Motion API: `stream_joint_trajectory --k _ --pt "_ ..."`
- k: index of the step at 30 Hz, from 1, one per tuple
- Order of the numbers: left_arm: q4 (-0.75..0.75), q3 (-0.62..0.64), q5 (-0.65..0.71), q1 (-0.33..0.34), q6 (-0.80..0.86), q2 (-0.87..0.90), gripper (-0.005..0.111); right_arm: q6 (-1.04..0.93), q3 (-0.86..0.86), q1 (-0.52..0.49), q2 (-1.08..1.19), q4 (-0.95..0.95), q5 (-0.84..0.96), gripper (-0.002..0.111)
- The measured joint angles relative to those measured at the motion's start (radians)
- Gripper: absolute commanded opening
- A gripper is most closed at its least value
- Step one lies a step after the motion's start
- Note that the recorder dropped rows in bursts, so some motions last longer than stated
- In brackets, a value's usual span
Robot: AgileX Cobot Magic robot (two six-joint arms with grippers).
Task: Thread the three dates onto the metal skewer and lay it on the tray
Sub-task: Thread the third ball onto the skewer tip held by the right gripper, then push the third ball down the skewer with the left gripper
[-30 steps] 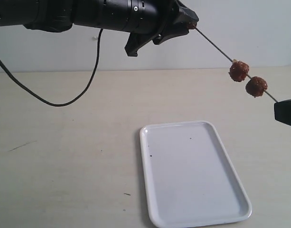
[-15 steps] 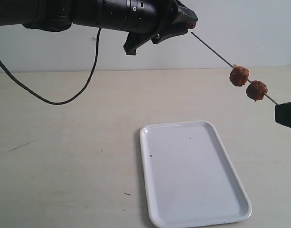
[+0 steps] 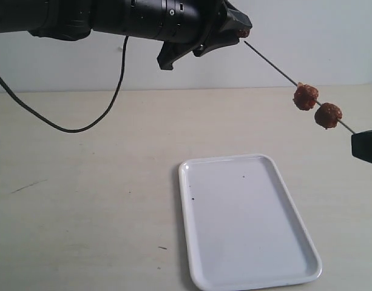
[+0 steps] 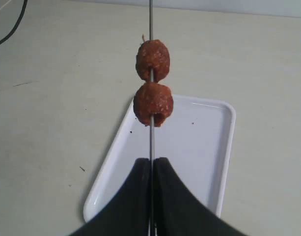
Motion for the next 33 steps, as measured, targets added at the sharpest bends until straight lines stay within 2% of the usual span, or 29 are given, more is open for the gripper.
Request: stream_joint_trajectory --k 9,33 --pt "0.035 0.000 0.000 0.000 0.002 0.000 0.028 0.000 0.000 0.000 0.000 0.000 -0.005 0.000" --pt "0.010 0.000 0.032 0.000 0.002 0.000 0.028 0.000 0.000 0.000 0.000 0.000 -0.038 0.000"
